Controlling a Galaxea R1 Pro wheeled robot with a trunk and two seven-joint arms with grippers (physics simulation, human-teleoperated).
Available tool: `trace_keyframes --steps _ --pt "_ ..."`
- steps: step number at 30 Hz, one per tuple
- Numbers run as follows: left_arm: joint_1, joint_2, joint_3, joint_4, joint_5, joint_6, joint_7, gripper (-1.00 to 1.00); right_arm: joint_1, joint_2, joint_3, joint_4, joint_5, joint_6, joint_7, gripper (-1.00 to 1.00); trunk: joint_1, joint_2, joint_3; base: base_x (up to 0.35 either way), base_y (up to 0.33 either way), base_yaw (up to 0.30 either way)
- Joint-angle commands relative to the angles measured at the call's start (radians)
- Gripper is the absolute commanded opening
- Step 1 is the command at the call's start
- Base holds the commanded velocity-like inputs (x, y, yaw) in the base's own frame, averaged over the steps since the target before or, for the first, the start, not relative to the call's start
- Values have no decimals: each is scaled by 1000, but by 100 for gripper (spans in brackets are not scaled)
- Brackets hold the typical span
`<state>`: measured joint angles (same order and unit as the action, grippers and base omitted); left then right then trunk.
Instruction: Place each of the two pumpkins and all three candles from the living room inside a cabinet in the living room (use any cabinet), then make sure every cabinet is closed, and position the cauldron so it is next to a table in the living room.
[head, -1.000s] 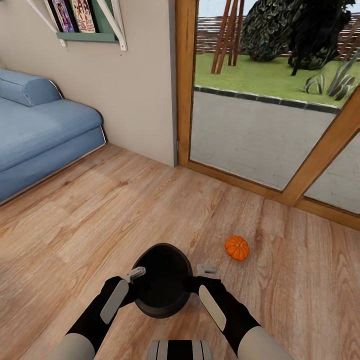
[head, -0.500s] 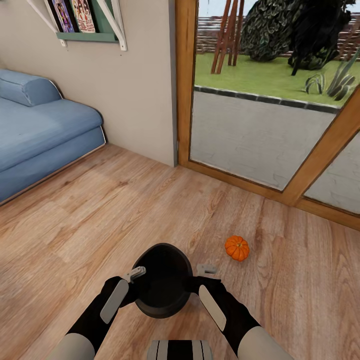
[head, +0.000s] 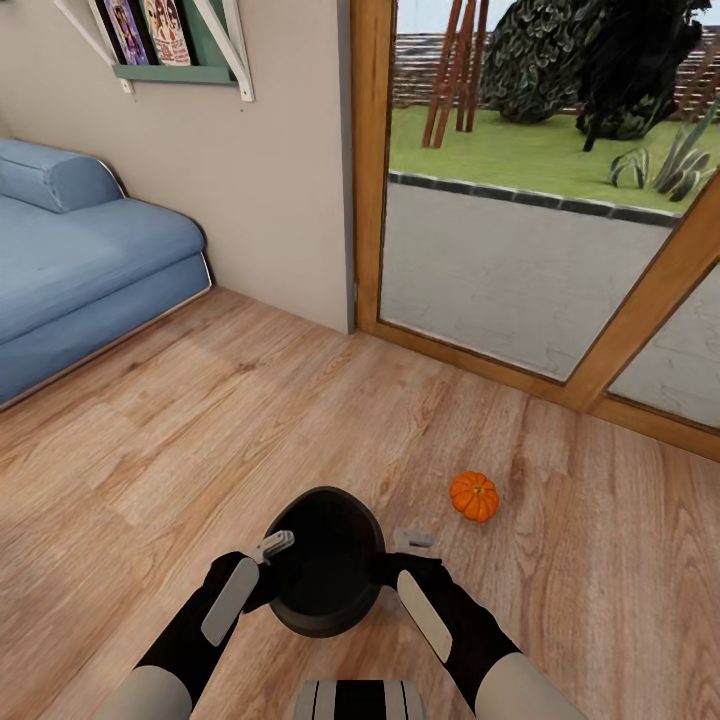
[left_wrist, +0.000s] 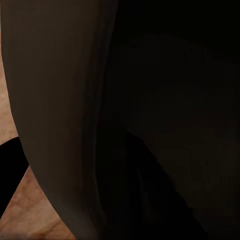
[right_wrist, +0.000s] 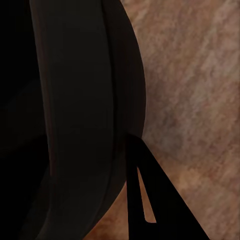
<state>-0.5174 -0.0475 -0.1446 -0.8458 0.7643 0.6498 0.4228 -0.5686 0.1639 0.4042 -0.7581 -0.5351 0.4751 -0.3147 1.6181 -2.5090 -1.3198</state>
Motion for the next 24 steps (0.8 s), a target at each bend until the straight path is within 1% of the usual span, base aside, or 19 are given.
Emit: trace_keyframes --steps 1,5,10,13,24 --pt "0 8 -1 -1 -31 16 16 -100 -1 -1 1 -1 -6 4 -11 -100 0 0 -1 0 0 0" --pt "0 8 -1 -1 -31 16 16 -100 -1 -1 1 -1 -6 4 -11 -100 0 0 -1 0 0 0" --pt "0 8 -1 -1 -31 16 16 -100 -1 -1 1 -2 -6 4 -11 -100 -2 1 18 0 0 0" --pt "0 8 -1 -1 -31 16 16 -100 -1 -1 1 -2 -6 4 -11 -100 -2 1 18 0 0 0" --pt "0 8 -1 -1 -31 16 16 -100 -1 -5 1 -10 -6 4 -9 -100 -7 3 61 0 0 0"
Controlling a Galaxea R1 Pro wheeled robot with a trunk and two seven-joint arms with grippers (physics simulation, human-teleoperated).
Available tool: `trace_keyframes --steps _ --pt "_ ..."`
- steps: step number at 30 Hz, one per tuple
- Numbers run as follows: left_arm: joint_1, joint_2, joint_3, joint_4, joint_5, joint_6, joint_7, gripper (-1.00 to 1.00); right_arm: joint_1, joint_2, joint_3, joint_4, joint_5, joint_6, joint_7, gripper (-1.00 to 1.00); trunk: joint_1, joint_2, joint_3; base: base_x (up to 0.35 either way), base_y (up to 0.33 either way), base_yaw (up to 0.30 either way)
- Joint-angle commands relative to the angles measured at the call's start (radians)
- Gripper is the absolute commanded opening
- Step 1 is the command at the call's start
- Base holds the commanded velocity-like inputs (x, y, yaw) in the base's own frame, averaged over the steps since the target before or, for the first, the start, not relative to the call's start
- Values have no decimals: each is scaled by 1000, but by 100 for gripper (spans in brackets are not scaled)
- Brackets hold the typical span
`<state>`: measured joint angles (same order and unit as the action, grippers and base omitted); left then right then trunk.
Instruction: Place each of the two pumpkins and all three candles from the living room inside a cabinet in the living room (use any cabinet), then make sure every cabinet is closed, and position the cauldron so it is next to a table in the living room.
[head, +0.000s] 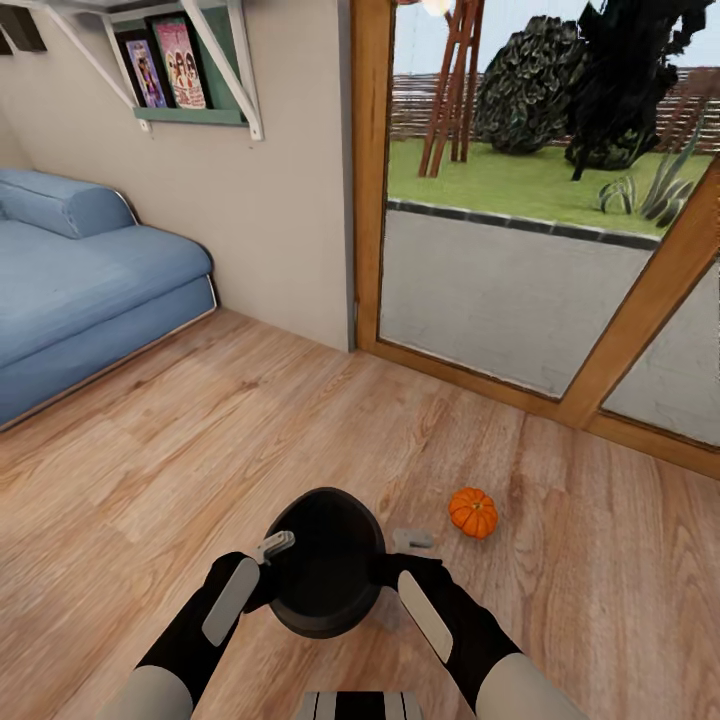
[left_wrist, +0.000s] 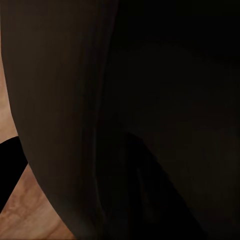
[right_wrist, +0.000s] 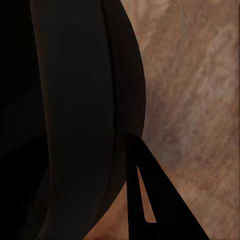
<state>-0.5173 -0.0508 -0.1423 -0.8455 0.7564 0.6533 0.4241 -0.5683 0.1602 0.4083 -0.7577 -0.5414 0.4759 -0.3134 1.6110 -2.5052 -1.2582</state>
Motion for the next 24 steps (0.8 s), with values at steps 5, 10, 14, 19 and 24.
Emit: trace_keyframes --steps 5,10,14,19,24 --pt "0 11 -4 -1 -23 12 15 -100 -1 -2 -3 -15 0 4 -10 -100 -2 1 19 0 0 0" --pt "0 11 -4 -1 -23 12 14 -100 -1 -2 -3 -16 0 5 -10 -100 -5 2 38 0 0 0" --pt "0 11 -3 -1 -22 12 14 -100 -1 -3 -3 -17 0 6 -10 -100 -7 3 53 0 0 0" --pt "0 11 -5 -2 -19 14 13 -100 -1 -4 -3 -17 0 5 -10 -100 -9 4 73 0 0 0" --pt "0 11 -5 -3 -20 15 13 -100 -1 -4 -3 -17 0 4 -10 -100 -11 6 92 0 0 0"
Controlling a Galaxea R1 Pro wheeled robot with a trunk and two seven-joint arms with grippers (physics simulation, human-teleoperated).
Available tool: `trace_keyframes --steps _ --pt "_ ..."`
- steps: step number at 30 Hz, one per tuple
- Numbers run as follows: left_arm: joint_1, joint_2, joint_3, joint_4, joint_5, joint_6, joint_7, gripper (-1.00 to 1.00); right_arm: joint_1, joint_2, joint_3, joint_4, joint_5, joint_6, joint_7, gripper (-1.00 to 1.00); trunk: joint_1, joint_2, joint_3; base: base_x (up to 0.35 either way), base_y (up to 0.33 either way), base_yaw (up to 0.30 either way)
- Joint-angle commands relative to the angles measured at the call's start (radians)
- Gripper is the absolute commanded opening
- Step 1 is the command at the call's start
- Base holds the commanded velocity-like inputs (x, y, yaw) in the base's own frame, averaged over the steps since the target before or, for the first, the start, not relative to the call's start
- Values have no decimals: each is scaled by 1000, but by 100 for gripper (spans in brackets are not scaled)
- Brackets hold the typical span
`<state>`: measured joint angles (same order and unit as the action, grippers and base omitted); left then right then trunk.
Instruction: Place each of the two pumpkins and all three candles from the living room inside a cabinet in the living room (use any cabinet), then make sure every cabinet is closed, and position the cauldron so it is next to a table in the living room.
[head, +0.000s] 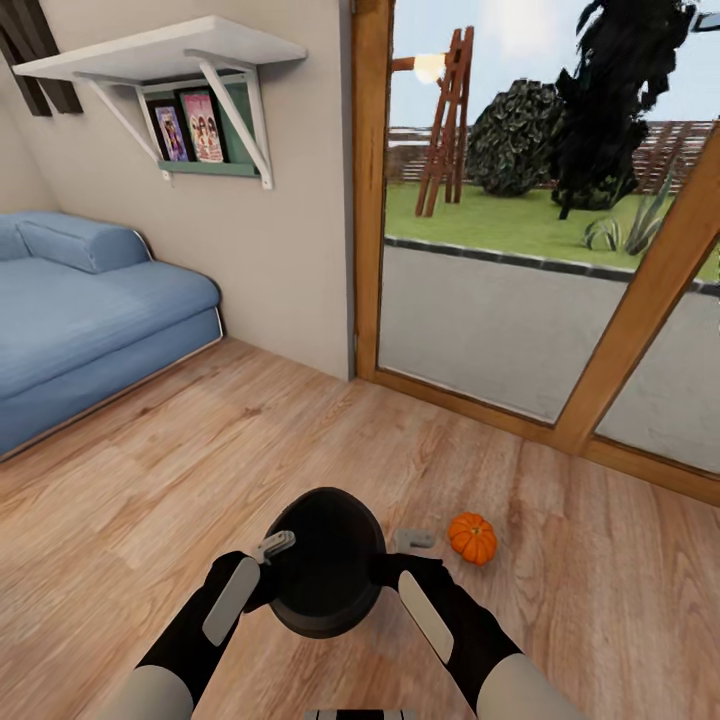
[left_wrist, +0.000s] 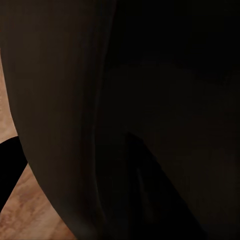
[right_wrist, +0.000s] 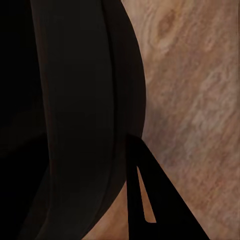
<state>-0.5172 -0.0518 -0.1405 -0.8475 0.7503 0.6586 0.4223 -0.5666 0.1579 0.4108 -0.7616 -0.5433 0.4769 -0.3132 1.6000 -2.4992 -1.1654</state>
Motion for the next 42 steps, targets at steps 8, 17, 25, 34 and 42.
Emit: trace_keyframes --steps 8,17,25,34,42 --pt "-1 12 -7 0 -14 17 15 -100 -3 -1 -6 -13 2 3 -10 -100 -31 56 24 -3 0 0" --pt "-1 12 -7 1 -13 19 15 -100 -3 -1 -6 -14 2 9 -10 -100 -65 119 53 -275 0 0" --pt "-1 12 -7 1 -13 19 15 -100 -4 -1 -6 -16 2 9 -10 -100 -96 175 78 -332 0 0" --pt "-1 12 -7 1 -13 19 15 -100 -3 -1 -6 -19 2 9 -10 -100 -131 238 106 -292 0 -2" --pt "-1 12 -7 -1 -12 19 14 -100 -4 -1 -6 -19 1 10 -1 -100 -161 294 131 -40 0 -182"
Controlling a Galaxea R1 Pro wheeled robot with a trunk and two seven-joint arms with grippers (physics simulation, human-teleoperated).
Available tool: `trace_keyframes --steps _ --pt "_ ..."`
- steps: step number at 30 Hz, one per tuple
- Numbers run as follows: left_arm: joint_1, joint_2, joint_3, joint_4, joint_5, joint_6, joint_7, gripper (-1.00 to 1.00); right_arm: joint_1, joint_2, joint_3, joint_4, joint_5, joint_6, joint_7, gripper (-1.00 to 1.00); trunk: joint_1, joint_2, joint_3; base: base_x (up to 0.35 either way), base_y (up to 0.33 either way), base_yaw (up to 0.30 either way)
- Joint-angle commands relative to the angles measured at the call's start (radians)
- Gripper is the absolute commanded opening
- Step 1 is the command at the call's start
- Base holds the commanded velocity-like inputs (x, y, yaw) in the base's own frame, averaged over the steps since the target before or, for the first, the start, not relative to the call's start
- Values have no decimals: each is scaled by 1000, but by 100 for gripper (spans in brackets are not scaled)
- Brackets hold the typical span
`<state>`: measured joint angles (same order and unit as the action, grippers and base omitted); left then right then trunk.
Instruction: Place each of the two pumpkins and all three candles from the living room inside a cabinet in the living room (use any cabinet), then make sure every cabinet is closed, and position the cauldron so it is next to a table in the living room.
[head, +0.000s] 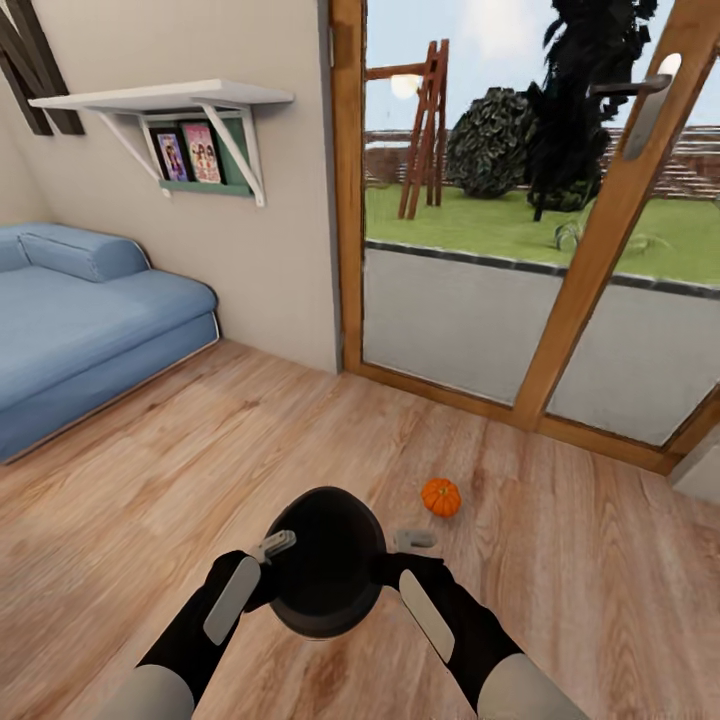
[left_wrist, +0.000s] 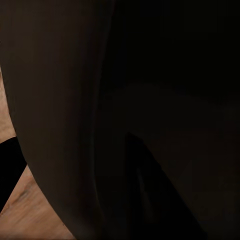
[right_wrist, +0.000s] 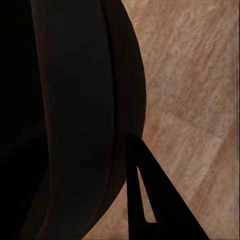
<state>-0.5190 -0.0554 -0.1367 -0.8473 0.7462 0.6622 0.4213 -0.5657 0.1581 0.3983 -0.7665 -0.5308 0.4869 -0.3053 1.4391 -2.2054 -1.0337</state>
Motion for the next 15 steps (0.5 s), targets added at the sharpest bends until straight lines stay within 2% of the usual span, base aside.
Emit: trace_keyframes --steps 1,15 --pt "1 15 -11 -1 -8 16 14 -100 -5 -2 7 -14 -11 0 -5 -100 0 0 -1 -3 0 -247" --pt "1 15 -11 -2 -8 17 11 -100 -4 -3 6 -14 -11 1 9 -100 -4 7 2 0 0 -252"
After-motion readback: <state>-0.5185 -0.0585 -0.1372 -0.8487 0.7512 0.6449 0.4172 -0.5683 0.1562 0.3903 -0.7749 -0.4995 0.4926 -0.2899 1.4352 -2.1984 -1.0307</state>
